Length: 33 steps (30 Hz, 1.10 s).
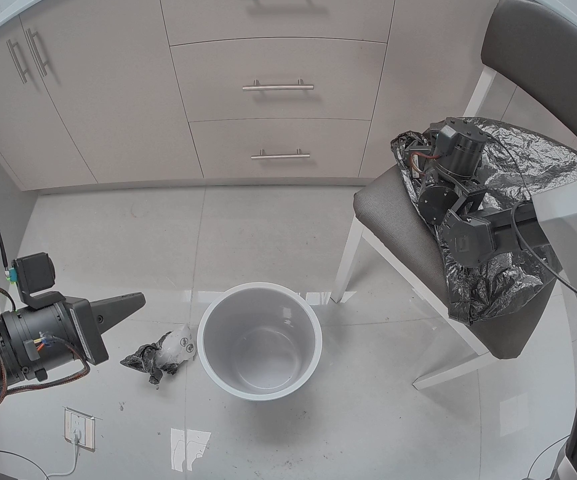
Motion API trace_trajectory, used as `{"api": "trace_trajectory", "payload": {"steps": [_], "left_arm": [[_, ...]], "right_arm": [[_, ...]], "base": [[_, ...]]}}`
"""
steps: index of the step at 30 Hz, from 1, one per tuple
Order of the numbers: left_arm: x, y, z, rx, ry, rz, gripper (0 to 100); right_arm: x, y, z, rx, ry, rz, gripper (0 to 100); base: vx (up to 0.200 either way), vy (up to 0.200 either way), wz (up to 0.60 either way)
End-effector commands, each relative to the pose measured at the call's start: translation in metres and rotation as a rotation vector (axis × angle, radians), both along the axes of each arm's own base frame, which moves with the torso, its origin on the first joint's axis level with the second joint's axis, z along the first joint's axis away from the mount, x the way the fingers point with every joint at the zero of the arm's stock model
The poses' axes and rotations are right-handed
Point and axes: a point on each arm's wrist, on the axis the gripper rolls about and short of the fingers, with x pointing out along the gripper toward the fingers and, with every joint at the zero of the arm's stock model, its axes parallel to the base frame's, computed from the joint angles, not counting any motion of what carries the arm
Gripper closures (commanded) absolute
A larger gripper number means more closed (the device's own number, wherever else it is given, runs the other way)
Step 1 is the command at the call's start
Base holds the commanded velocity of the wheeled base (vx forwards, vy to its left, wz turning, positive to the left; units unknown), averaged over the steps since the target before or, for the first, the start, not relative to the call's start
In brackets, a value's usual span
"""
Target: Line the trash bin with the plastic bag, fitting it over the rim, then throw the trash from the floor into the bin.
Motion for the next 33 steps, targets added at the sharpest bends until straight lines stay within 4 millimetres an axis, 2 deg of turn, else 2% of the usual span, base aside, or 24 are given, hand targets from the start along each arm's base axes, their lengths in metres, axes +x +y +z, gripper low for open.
{"api": "trace_trajectory", "payload": {"steps": [1,4,13,14,24,31,33], "left_arm": [[0.002,-0.001,-0.002,0.003,0.009,0.0,100],[0.002,-0.001,-0.002,0.005,0.011,0.0,100],[0.004,-0.002,-0.004,0.009,0.02,0.0,100],[0.004,-0.002,-0.004,0.009,0.021,0.0,100],[0.005,-0.002,-0.005,0.011,0.025,0.0,100],[0.005,-0.002,-0.005,0.011,0.025,0.0,100],[0.005,-0.002,-0.005,0.011,0.024,0.0,100]], "right_arm": [[0.004,-0.001,-0.011,-0.011,0.027,-0.006,0],[0.007,-0.002,-0.017,-0.017,0.04,-0.011,0],[0.007,-0.003,-0.015,-0.011,0.034,-0.024,0],[0.007,-0.003,-0.014,-0.01,0.031,-0.024,100],[0.006,-0.003,-0.01,-0.004,0.02,-0.024,100],[0.002,-0.007,0.007,0.023,-0.023,-0.021,100],[0.007,-0.019,0.015,0.05,-0.058,-0.04,100]], "base": [[0.0,0.0,0.0],[0.0,0.0,0.0],[0.0,0.0,0.0],[0.0,0.0,0.0],[0.0,0.0,0.0],[0.0,0.0,0.0],[0.0,0.0,0.0]]}}
